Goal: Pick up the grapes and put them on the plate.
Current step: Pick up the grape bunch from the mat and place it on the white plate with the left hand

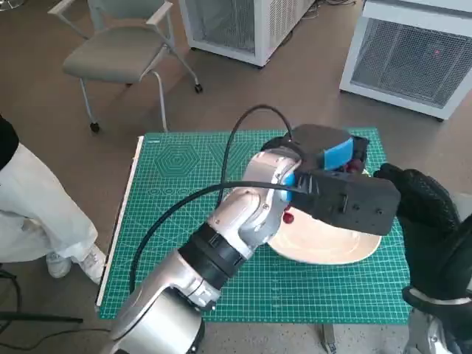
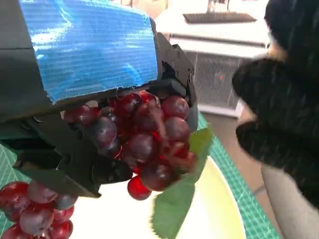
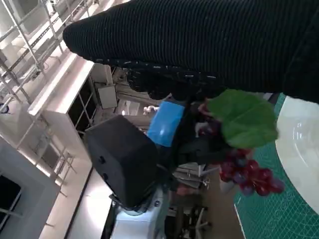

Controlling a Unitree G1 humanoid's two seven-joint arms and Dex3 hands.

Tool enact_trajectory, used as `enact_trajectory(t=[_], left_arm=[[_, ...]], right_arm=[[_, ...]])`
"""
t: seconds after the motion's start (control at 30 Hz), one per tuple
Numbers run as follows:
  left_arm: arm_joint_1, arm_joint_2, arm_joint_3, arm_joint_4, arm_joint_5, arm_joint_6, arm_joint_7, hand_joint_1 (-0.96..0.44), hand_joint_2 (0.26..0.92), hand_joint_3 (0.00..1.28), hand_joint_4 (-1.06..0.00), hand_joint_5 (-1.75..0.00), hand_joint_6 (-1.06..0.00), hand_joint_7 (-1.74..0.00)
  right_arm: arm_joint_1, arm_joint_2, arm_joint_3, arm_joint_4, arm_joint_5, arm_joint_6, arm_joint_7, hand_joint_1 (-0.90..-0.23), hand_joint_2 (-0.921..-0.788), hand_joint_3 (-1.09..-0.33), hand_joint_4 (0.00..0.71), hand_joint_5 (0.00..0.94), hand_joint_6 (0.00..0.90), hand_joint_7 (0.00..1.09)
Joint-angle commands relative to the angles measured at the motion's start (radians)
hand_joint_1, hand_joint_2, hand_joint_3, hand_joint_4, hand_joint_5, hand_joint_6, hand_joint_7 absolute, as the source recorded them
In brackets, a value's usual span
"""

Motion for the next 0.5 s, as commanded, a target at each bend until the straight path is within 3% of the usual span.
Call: enact_trajectory(t=[0.03,0.13,0.2,0.3,0.5], left_arm=[[-0.043,-0.001,-0.036,0.014,0.031,-0.022,0.001,-0.21,0.701,0.29,-0.24,-1.05,-0.29,-0.07],[-0.033,0.004,-0.045,0.017,0.04,-0.04,0.021,-0.44,0.78,0.1,-0.18,-0.4,-0.27,-0.03],[-0.024,0.006,-0.045,0.021,0.041,-0.056,0.037,-0.5,0.804,0.05,-0.17,-0.19,-0.22,-0.01],[-0.019,0.006,-0.043,0.038,0.037,-0.081,0.059,-0.54,0.826,0.02,-0.16,-0.07,-0.16,0.0],[-0.014,0.006,-0.035,0.085,0.03,-0.133,0.117,-0.53,0.848,0.01,-0.16,-0.01,-0.11,0.0]], right_arm=[[0.018,-0.007,0.001,0.014,-0.012,0.002,-0.004,-0.433,-0.921,-0.632,0.418,0.662,0.183,0.96],[0.018,-0.007,0.001,0.018,-0.01,-0.001,-0.001,-0.434,-0.921,-0.632,0.419,0.661,0.183,0.96],[0.017,-0.007,0.003,0.019,-0.009,-0.001,0.001,-0.434,-0.921,-0.632,0.419,0.66,0.183,0.96],[0.018,-0.007,0.005,0.019,-0.006,0.0,0.003,-0.434,-0.921,-0.632,0.419,0.66,0.183,0.96],[0.021,-0.009,0.007,0.011,0.002,0.006,0.006,-0.434,-0.921,-0.634,0.419,0.66,0.182,0.96]])
